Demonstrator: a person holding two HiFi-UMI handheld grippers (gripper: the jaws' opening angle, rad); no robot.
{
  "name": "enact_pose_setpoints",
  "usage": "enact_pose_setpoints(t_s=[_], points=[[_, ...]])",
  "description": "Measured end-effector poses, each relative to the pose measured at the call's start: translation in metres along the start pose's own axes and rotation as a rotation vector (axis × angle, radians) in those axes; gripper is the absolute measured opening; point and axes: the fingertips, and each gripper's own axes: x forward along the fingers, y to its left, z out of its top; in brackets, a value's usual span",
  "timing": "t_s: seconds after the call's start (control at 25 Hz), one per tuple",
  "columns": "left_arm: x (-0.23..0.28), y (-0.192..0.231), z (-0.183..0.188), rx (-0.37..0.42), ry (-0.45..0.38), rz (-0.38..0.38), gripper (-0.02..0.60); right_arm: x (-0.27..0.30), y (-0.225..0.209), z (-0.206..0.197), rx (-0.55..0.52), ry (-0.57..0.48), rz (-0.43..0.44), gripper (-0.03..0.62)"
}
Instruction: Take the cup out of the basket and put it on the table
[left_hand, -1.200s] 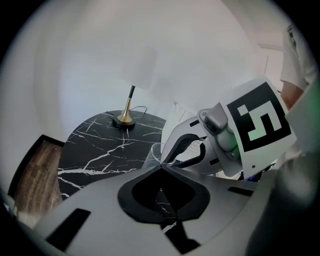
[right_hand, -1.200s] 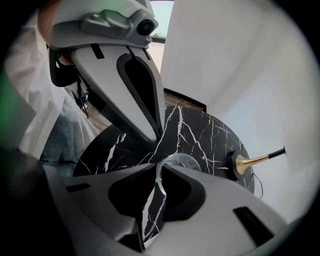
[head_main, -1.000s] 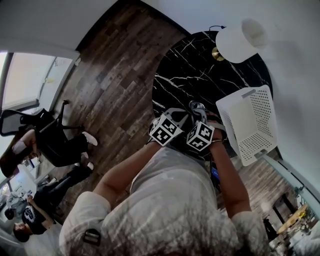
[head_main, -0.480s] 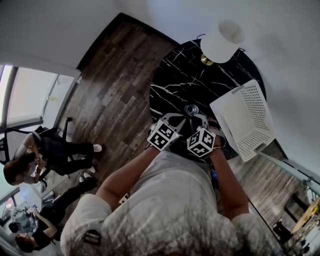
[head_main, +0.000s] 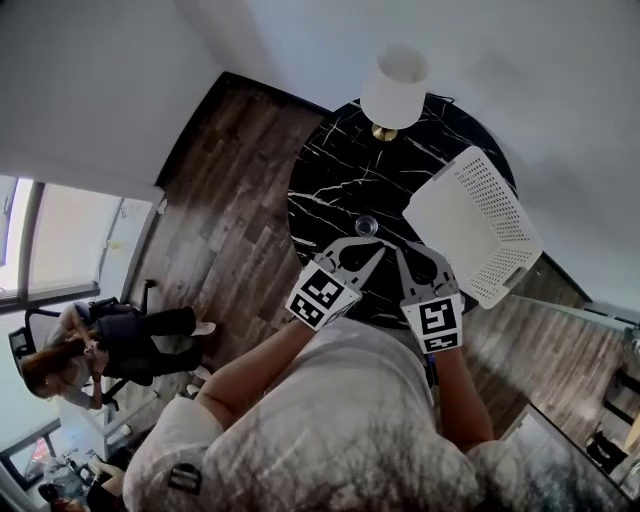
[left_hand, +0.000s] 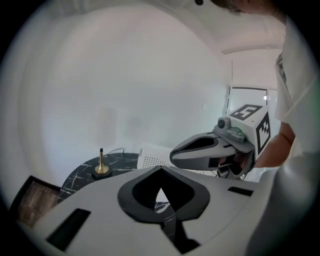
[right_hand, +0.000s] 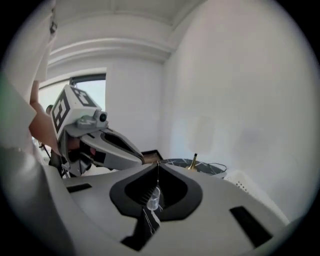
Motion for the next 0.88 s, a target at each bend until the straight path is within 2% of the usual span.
enact_pose_setpoints(t_s=[0.2, 0.32, 0.52, 0.6, 0.76, 0.88], points=[[0.002, -0.039, 0.054, 0.081, -0.12, -0.072, 0.006, -0.066, -0.019, 0.046, 0.097, -0.206, -0.097, 0.011], [0.005, -0.063, 0.075, 0.101, -0.172, -0.126, 0.006, -0.098, -0.024, 0.061, 0.131, -0.304, -0.139, 0.009], [0.0, -0.105, 0.108, 0.144, -0.263, -0.225, 0.006, -0.139, -0.03, 0.057, 0.181, -0.352, -0.213, 0.008], [-0.001, -0.118, 0.117, 0.166, -0.281, -0.263, 0.006, -0.151, -0.034, 0.057, 0.217, -0.38, -0.247, 0.008], [-0.001, -0.14, 0.127, 0.206, -0.302, -0.32, 0.006, -0.173, -0.037, 0.046, 0.188, -0.374, -0.285, 0.008], [0.001, -0.153, 0.13, 0.214, -0.306, -0.346, 0.006, -0.185, -0.039, 0.048, 0.204, -0.393, -0.317, 0.008]])
